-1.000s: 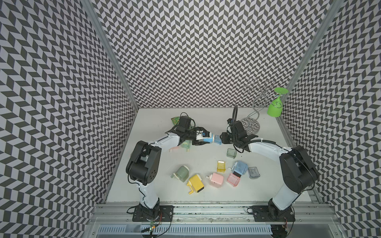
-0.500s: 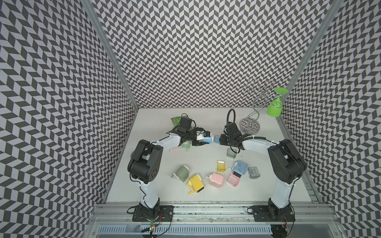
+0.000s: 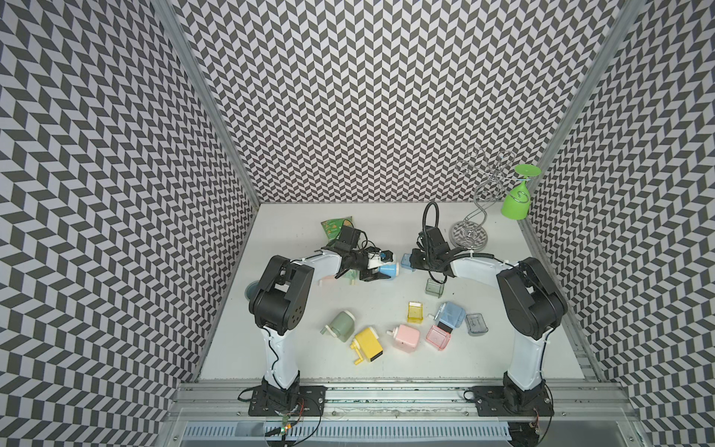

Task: Put the tray back into the pencil sharpener
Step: Pick up the container from the center of the board.

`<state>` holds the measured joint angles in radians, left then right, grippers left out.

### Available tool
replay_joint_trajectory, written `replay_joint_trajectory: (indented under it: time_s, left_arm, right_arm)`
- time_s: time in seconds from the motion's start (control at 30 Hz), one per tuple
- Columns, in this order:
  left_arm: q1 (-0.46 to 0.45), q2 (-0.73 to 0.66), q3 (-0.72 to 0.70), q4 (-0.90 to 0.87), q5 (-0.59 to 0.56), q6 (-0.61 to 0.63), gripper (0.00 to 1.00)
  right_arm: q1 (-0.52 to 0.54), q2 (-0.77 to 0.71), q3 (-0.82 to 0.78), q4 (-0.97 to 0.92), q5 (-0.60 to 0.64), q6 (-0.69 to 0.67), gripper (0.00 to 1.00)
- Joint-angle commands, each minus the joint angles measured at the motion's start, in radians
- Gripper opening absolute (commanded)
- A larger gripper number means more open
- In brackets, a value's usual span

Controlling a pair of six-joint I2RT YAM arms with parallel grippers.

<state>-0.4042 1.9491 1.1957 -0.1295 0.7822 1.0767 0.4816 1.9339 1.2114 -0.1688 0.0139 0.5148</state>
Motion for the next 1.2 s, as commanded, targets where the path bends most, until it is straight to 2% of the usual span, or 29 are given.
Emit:
replay_joint_trajectory:
  time_s: [0.0,0.27,0.43,0.67,0.73,0.93,1.17]
  left_arm:
    - [0.003,0.006,0.043,-0.014,0.018,0.006,0.39]
    - [0.003,0.007,0.048,-0.034,-0.013,0.026,0.59]
    - [0.005,0.009,0.052,-0.051,-0.027,0.04,0.63]
    - [0.005,0.009,0.054,-0.061,-0.031,0.049,0.74]
    - [0.004,0.009,0.056,-0.064,-0.031,0.055,0.74]
    - [0.005,0.007,0.067,-0.089,-0.026,0.072,0.64]
    - [0.006,0.004,0.056,-0.083,-0.032,0.072,0.6]
  right_arm:
    - [0.005,0.025,0.029,-0.02,0.036,-0.011,0.36]
    - [0.005,0.041,0.038,-0.041,0.058,-0.03,0.33]
    - [0.005,0.046,0.037,-0.043,0.058,-0.037,0.32]
    - [0.005,0.051,0.037,-0.049,0.06,-0.047,0.3]
    - [0.005,0.051,0.039,-0.05,0.057,-0.048,0.29]
    - [0.005,0.05,0.039,-0.056,0.047,-0.061,0.21]
    - [0.017,0.043,0.034,-0.07,0.041,-0.08,0.14]
